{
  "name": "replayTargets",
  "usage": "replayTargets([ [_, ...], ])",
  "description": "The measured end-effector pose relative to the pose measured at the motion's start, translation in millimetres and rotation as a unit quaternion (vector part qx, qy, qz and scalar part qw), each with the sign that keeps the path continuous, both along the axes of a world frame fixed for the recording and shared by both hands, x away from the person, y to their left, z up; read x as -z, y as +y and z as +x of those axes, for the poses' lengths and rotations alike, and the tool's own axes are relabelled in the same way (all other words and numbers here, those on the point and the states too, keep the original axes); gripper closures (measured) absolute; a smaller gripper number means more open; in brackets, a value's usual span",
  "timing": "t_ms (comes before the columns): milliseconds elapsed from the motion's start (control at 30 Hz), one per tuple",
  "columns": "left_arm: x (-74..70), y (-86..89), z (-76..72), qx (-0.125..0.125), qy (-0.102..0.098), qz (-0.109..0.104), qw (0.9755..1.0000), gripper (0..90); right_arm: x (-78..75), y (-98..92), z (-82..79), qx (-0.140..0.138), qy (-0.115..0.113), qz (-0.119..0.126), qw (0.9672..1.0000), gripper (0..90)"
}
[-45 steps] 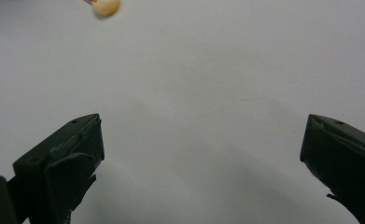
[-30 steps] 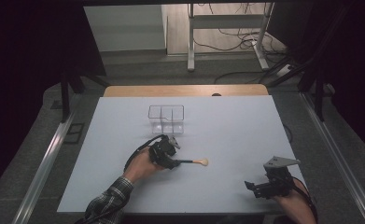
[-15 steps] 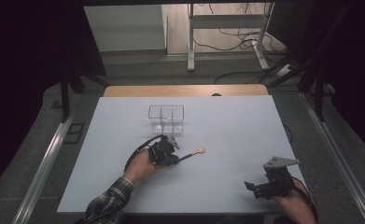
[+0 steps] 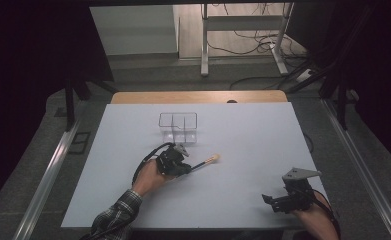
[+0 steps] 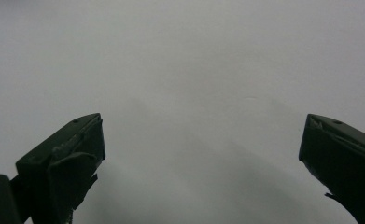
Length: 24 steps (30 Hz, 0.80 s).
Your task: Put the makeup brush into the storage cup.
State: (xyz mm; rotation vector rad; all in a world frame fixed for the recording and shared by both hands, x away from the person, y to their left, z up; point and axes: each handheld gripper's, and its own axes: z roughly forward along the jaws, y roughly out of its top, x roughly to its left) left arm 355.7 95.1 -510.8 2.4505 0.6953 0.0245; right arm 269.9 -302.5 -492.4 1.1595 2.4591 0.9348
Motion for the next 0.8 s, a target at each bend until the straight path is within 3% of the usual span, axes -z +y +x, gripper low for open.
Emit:
replayTargets([
  [467,-9.7,14.7,-11.6,-0.021,-0.018,-0.056,0.9980,84.5,-2.7,-0.5,-0.4,0.000,-0.012,0.012,0.9999,0.0],
  [800,-17.3,22.4,-27.8,-0.032,-0.033,-0.092,0.9947,84.5,-6.5,-1.1,-0.9,0.002,-0.022,0.028,0.9994,0.0],
])
